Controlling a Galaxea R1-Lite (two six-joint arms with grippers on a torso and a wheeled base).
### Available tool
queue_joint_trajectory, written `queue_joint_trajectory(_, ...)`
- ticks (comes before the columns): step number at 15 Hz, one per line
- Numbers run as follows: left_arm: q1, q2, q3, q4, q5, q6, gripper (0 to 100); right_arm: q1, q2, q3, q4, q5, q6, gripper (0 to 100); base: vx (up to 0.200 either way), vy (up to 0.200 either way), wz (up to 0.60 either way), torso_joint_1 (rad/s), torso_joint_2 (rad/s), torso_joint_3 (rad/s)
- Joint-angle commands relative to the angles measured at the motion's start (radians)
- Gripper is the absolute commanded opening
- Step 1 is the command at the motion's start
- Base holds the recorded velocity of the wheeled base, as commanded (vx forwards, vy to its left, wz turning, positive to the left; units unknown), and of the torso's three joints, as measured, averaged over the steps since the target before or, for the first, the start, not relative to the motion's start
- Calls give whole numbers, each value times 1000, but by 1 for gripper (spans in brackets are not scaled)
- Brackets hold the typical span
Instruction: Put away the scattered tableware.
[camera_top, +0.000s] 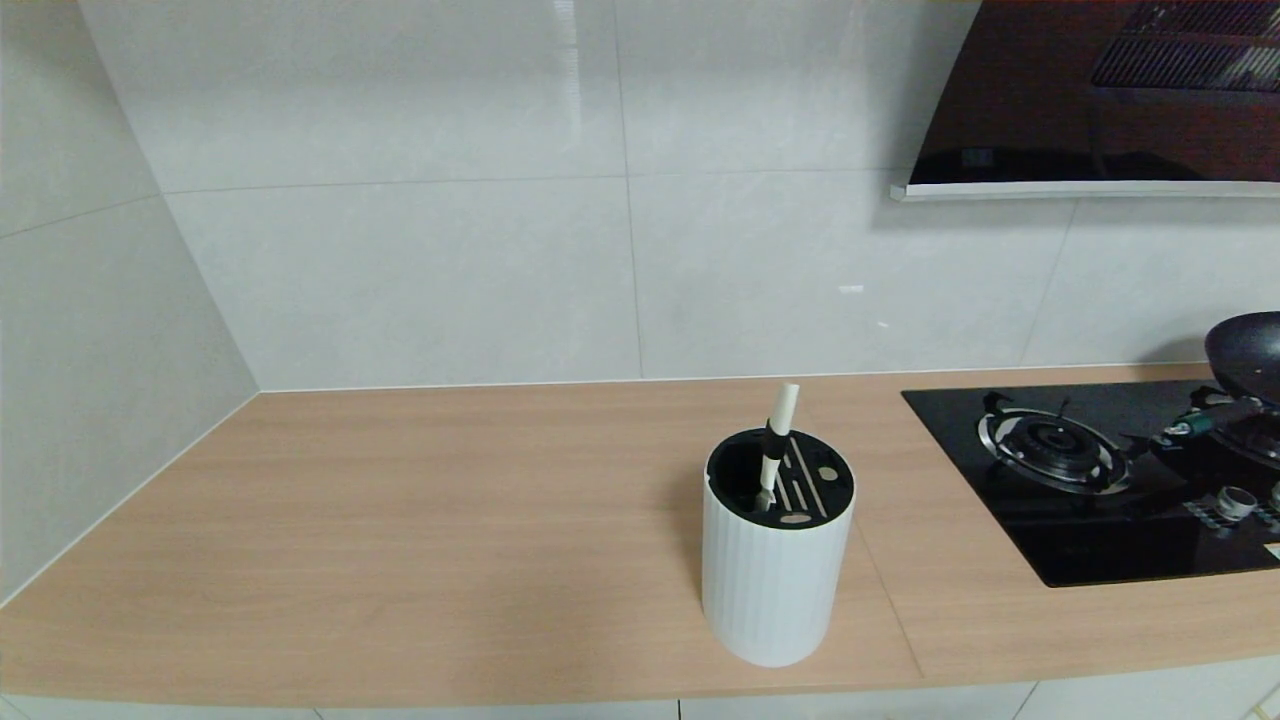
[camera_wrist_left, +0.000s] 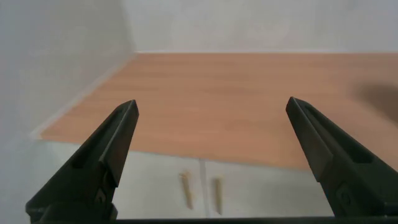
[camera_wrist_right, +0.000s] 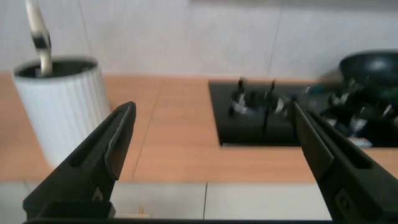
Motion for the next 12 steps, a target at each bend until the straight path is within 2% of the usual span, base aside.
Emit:
queue_joint_trajectory(1,0,2,4,30,-85,-25,100,0,1,6,27,11,-4,100,0,0,0,0,0,0)
queue_joint_trajectory(2,-1,2,4,47,-97,-34,100,1,1,6,110,14,-11,100,0,0,0,0,0,0)
queue_joint_trajectory(4,-1,2,4,42,-97,-43,100,1,1,6,111,18,-14,100,0,0,0,0,0,0)
queue_joint_trajectory(6,-1,2,4,42,-97,-71,100,1,3,6,111,39,-17,100,0,0,0,0,0,0)
queue_joint_trajectory(12,-1,2,4,42,-97,-75,100,1,4,6,111,44,-14,100,0,0,0,0,0,0)
